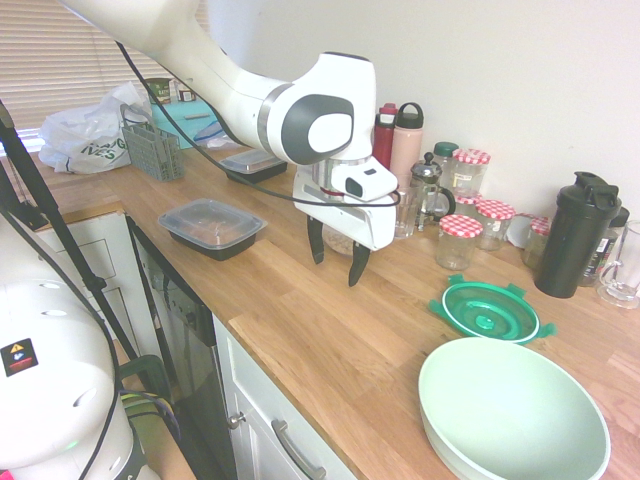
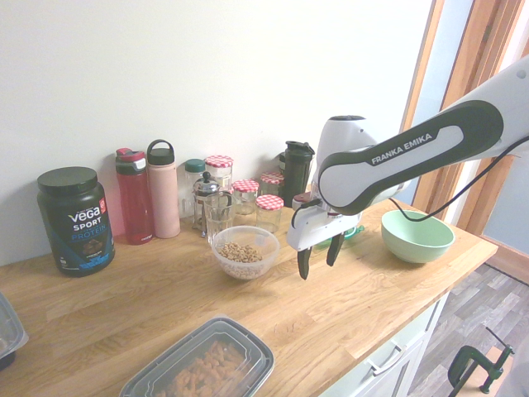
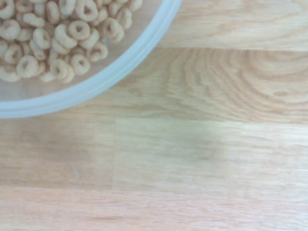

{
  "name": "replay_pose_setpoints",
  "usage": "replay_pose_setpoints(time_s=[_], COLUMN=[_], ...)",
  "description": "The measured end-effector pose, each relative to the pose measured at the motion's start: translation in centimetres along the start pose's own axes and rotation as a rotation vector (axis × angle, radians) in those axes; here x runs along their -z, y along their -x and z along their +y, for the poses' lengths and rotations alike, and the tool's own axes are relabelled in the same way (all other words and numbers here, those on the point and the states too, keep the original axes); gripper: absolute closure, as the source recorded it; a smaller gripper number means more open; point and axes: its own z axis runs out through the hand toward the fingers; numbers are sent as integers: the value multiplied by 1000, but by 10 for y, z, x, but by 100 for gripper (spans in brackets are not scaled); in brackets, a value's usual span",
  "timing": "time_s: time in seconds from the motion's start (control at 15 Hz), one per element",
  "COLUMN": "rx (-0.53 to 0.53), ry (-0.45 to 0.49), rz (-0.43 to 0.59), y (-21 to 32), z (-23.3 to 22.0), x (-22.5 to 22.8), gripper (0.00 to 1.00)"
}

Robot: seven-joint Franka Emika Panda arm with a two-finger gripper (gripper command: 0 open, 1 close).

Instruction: Cover the lid of food container

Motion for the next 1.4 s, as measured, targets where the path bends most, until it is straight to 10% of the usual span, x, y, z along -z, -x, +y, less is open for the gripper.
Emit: replay_pose_setpoints(time_s=[0.47, 1.4], rx=[-2, -63], ry=[-49, -311], rz=[-22, -381], y=[-71, -348], z=[-20, 165], x=[45, -1], gripper=[0, 0])
